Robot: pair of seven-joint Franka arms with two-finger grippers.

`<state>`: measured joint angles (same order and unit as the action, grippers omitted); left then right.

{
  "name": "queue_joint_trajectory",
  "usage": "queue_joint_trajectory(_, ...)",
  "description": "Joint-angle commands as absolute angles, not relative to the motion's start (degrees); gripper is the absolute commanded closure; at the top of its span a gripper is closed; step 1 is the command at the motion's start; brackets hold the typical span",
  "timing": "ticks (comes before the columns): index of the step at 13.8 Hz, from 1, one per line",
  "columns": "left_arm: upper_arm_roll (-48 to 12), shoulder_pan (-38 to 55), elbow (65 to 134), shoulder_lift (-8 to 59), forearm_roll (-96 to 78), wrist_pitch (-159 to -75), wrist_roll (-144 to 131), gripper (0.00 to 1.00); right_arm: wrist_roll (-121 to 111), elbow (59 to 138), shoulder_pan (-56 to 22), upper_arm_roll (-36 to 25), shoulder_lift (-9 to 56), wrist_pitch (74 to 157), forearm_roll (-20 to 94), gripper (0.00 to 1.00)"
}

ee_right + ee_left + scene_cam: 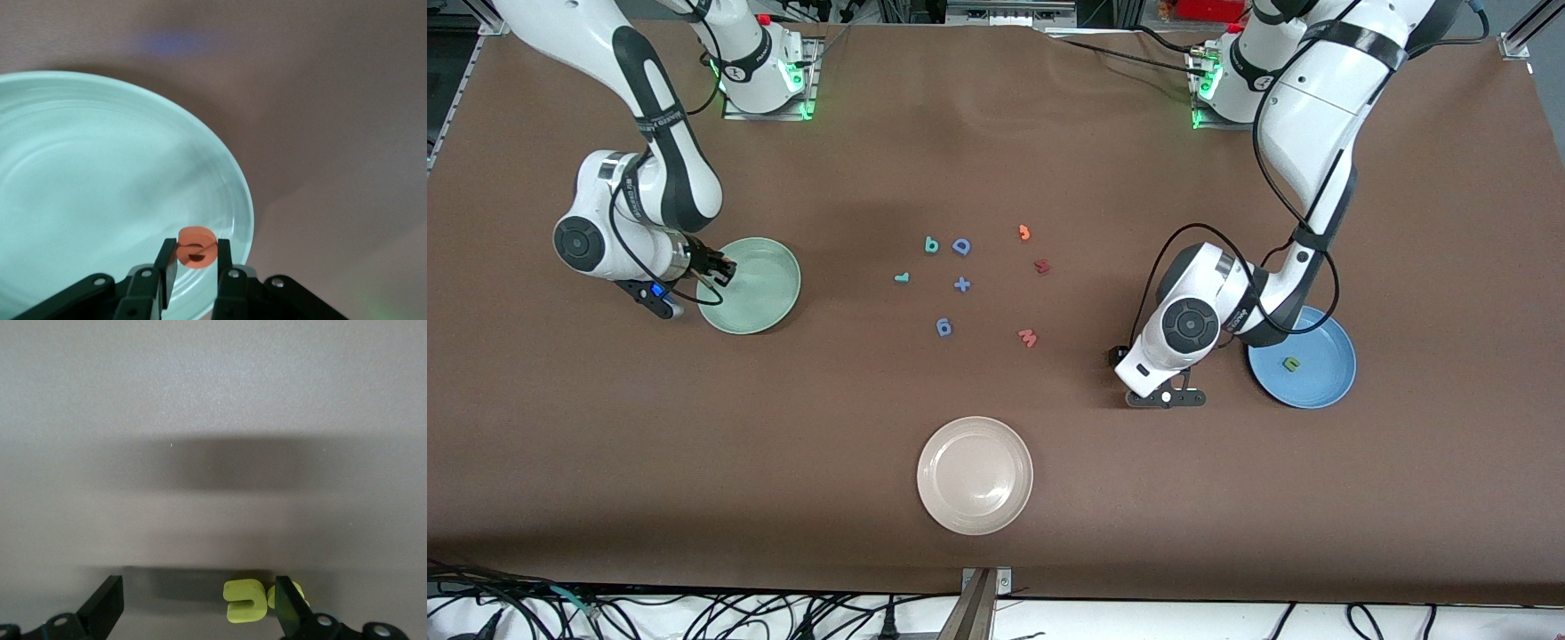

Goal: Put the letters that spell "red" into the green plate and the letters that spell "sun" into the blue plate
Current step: 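Place the orange e on the green plate with the right gripper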

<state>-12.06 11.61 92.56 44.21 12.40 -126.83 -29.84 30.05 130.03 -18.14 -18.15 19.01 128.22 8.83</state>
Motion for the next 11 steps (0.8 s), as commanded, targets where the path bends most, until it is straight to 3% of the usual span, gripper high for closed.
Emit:
queue_joint_trajectory(1,-12.04,11.34,94.74,43.33,14.68,-126.47,-30.06,0.00,28.65,130.43,-18.28,-18.19,19.25,129.29,10.02,0.56)
queue_joint_trajectory(2,-12.04,11.08,94.83,43.16,14.76,-126.39,-29.97,0.00,28.65,130.43,-18.37,-18.19,19.25,129.29,10.02,0.17)
queue_joint_trajectory(3,-12.04,11.07,94.83,43.15,14.77,-126.47,-29.97,0.00,28.74,130.43,-18.37,-18.19,19.25,129.29,10.02,0.06)
queue_joint_trajectory(6,-12.13,10.90,94.40,42.20,14.59,-126.21,-29.71,0.00,29.44,129.99,-18.46,-18.11,18.29,128.24,10.02,0.02)
queue_joint_trajectory(11,-11.95,9.93,93.52,40.17,6.69,-123.84,-34.09,0.00,34.79,125.78,-18.90,-15.31,11.79,118.76,10.20,0.02)
